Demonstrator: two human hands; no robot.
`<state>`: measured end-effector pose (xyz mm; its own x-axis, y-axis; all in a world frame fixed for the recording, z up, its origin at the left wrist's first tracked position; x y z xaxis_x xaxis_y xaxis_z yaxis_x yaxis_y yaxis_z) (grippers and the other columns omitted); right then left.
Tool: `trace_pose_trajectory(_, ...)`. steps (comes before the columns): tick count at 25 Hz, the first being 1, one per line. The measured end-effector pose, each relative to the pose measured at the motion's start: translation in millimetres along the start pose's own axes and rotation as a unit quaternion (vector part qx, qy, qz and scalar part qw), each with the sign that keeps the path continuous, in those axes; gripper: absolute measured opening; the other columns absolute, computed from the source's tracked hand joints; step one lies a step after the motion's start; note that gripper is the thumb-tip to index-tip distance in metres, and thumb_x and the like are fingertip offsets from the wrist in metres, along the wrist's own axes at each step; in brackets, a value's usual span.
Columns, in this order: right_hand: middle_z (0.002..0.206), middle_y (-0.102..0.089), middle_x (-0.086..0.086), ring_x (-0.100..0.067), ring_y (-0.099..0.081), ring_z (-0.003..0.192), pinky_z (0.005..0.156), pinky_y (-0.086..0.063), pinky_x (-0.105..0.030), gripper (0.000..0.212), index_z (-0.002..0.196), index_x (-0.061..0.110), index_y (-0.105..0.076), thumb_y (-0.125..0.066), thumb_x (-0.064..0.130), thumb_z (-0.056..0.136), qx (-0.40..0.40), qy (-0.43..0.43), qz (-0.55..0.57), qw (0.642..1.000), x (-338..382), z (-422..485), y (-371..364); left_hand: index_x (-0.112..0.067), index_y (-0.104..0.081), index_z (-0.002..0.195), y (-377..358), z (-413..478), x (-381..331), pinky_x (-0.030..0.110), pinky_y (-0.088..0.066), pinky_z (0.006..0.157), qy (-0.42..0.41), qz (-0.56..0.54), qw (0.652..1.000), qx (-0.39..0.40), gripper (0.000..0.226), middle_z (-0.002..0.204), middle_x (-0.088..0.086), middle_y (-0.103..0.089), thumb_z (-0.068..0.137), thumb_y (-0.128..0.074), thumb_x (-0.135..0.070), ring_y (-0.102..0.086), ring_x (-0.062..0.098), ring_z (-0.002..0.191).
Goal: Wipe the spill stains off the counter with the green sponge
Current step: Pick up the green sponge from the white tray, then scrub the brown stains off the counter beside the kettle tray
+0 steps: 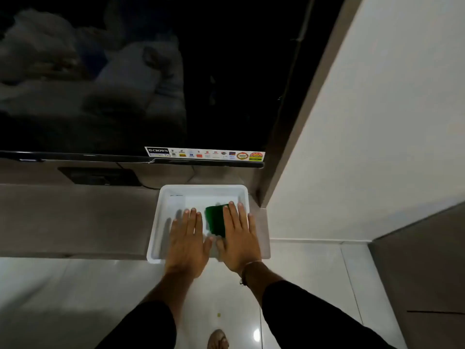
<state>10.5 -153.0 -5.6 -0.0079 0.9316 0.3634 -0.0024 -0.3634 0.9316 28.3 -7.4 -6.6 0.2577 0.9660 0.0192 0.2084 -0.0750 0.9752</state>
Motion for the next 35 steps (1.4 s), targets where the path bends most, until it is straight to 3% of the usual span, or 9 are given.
trace_pose_trajectory(4,0.174,-0.001,-0.005,-0.030,0.005,0.160,0.128,0.003,-0.052,0.079,0.164,0.019,-0.004,-0.042,0.051,0.102,0.082,0.033,-0.061,0.994,6,52,-41,-0.008,0.008,0.164,-23,47,36,0.055,-0.007,0.129,0.013,-0.004,1.000,-0.012,0.077,0.174,0.018,0.011,0.109,-0.015,-0.056,0.015,0.037,0.158)
trace_pose_trajectory(10,0.174,0.007,-0.006,-0.029,0.014,0.159,0.128,0.003,-0.055,0.074,0.163,0.017,0.005,-0.038,0.038,0.108,0.171,0.044,-0.082,0.981,-7,70,-77,-0.009,0.002,0.165,-45,67,40,0.055,-0.005,0.130,-0.012,-0.019,1.000,0.017,0.074,0.175,0.017,0.006,0.110,-0.019,-0.055,0.011,0.036,0.159)
trace_pose_trajectory(18,0.172,-0.014,-0.013,-0.034,-0.007,0.159,0.129,-0.005,-0.050,0.066,0.163,0.011,-0.012,-0.045,0.022,0.108,0.087,0.089,-0.078,0.989,-2,65,-58,-0.008,0.005,0.164,-35,62,37,0.055,-0.004,0.130,-0.016,-0.011,1.000,0.011,0.076,0.174,0.018,0.008,0.109,-0.018,-0.055,0.012,0.036,0.159)
trace_pose_trajectory(22,0.169,-0.026,-0.016,-0.037,-0.017,0.157,0.127,-0.015,-0.054,0.071,0.160,0.009,-0.022,-0.058,0.014,0.100,0.011,0.121,-0.075,0.990,-3,41,-2,-0.007,-0.008,0.165,1,36,10,0.057,-0.004,0.130,-0.036,-0.013,0.999,-0.025,0.080,0.174,0.018,-0.006,0.104,-0.004,-0.058,0.003,0.035,0.160)
trace_pose_trajectory(25,0.167,-0.030,-0.016,-0.037,-0.021,0.156,0.126,-0.011,-0.051,0.071,0.159,0.008,-0.024,-0.059,0.011,0.097,-0.039,0.092,-0.091,0.991,-36,1,53,-0.006,-0.015,0.163,33,13,-41,0.058,-0.008,0.130,-0.080,-0.052,0.994,-0.049,0.084,0.172,0.018,-0.014,0.100,0.001,-0.060,-0.007,0.035,0.160)
trace_pose_trajectory(29,0.165,-0.033,-0.017,-0.039,-0.022,0.155,0.126,-0.021,-0.054,0.077,0.158,0.006,-0.025,-0.053,-0.007,0.088,-0.090,0.022,-0.115,0.989,-120,-72,119,-0.004,-0.024,0.162,64,-16,-147,0.060,-0.018,0.128,-0.155,-0.053,0.985,-0.059,0.089,0.170,0.020,-0.022,0.098,-0.001,-0.061,-0.015,0.038,0.158)
trace_pose_trajectory(33,0.170,-0.021,-0.015,-0.037,-0.009,0.158,0.129,-0.008,-0.051,0.085,0.161,0.007,-0.014,-0.054,-0.010,0.088,-0.104,-0.062,-0.124,0.985,-218,-157,175,-0.006,-0.012,0.164,81,-46,-269,0.055,-0.013,0.130,-0.218,-0.035,0.973,-0.068,0.093,0.174,0.017,-0.013,0.094,0.010,-0.063,-0.007,0.034,0.160)
trace_pose_trajectory(35,0.171,-0.018,-0.015,-0.037,-0.007,0.159,0.128,-0.003,-0.050,0.083,0.162,0.008,-0.012,-0.050,-0.010,0.090,-0.113,-0.104,-0.136,0.979,-274,-205,203,-0.008,0.002,0.165,86,-65,-344,0.053,-0.005,0.131,-0.259,-0.023,0.963,-0.073,0.099,0.175,0.014,0.000,0.087,0.026,-0.065,0.004,0.032,0.160)
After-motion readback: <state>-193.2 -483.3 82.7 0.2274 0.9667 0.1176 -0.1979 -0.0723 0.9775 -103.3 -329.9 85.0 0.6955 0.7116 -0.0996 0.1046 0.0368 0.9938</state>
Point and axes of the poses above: each hand's wrist, its own z-axis towards the middle knuckle, its own y-axis out of the back of the hand, x = y × z, the point moved 3 cm from there along z, towards the middle knuckle
